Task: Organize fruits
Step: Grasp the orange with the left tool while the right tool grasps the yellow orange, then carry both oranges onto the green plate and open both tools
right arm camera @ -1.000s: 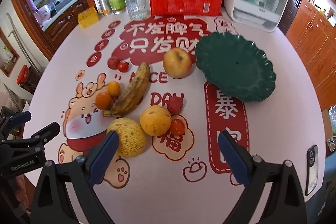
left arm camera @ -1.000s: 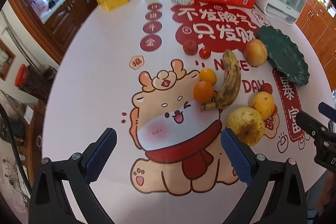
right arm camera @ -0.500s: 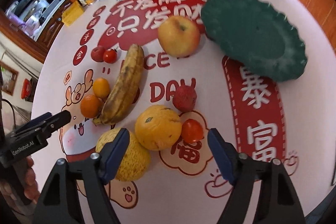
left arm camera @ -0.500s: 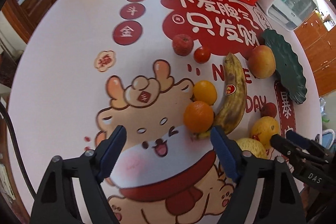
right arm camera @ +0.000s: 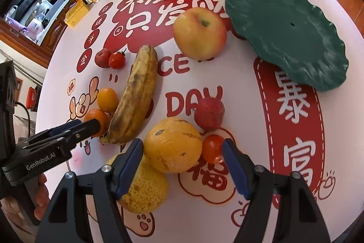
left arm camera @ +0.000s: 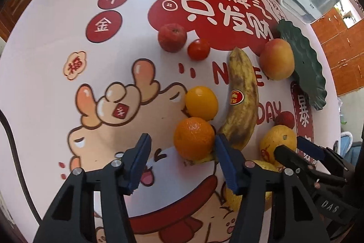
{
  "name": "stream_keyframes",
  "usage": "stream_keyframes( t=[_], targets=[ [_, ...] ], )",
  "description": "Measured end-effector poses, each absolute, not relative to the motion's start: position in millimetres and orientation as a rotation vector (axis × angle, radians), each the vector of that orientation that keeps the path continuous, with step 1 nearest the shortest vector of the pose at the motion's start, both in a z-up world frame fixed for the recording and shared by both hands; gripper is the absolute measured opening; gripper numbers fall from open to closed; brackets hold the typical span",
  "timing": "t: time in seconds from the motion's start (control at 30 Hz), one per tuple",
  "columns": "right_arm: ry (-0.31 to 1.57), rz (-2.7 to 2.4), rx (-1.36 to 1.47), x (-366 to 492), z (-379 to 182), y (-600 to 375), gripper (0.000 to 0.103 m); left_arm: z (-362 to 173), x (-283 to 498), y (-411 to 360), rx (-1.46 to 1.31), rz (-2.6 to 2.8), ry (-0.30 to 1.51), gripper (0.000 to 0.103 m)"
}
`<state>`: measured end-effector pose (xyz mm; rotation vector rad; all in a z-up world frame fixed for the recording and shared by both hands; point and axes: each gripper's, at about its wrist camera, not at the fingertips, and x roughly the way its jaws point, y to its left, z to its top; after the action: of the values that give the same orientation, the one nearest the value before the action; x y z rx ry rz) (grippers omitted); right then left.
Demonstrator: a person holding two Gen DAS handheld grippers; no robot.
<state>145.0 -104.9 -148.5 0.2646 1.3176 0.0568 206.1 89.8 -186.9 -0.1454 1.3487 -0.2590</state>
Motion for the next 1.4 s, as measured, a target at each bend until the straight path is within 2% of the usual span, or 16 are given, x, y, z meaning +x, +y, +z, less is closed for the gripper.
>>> stream_keyframes(
  t=[0.1, 0.2, 0.37, 0.43, 0.47, 0.7, 1.03, 1.27, 1.4],
  targets=[
    [1.315, 0.063, 0.238, 148, -150, -101, 0.072, -191, 209, 85, -0.141, -0.259, 1.353, 0.05],
    [1.319, 0.069, 0.229, 149, -152, -99, 0.072, -194, 211, 82, -0.161, -0.281, 1.36, 0.037],
    [1.328, 0.055, 0.18, 150, -156, -97, 0.072, -194, 209, 82, -0.162, -0.276, 1.35, 0.035],
    [1.309, 0.08, 0.197, 149, -153, -99, 0.063, -191, 206, 86, -0.16, -0.26, 1.338, 0.035],
    [1.31, 0.096, 0.205, 149, -152, -98, 0.053, -189, 205, 88, -0.162, -0.254, 1.33, 0.035],
    [1.301, 0.083, 0.182, 133, -140, -100, 0.053, -148, 188, 100, -0.113, -0.234, 1.219, 0.035],
    [1.158, 0.014, 0.181, 126, -38, -160, 0.053, -64, 176, 72, -0.062, -0.378, 1.102, 0.035],
    [1.038, -0.095, 0.029, 140, 47, -207, 0.053, 5, 179, 15, -0.046, -0.527, 1.005, 0.035],
    [1.004, -0.111, -0.033, 162, 69, -232, 0.053, 38, 188, -33, -0.028, -0.576, 0.961, 0.035]
  ],
)
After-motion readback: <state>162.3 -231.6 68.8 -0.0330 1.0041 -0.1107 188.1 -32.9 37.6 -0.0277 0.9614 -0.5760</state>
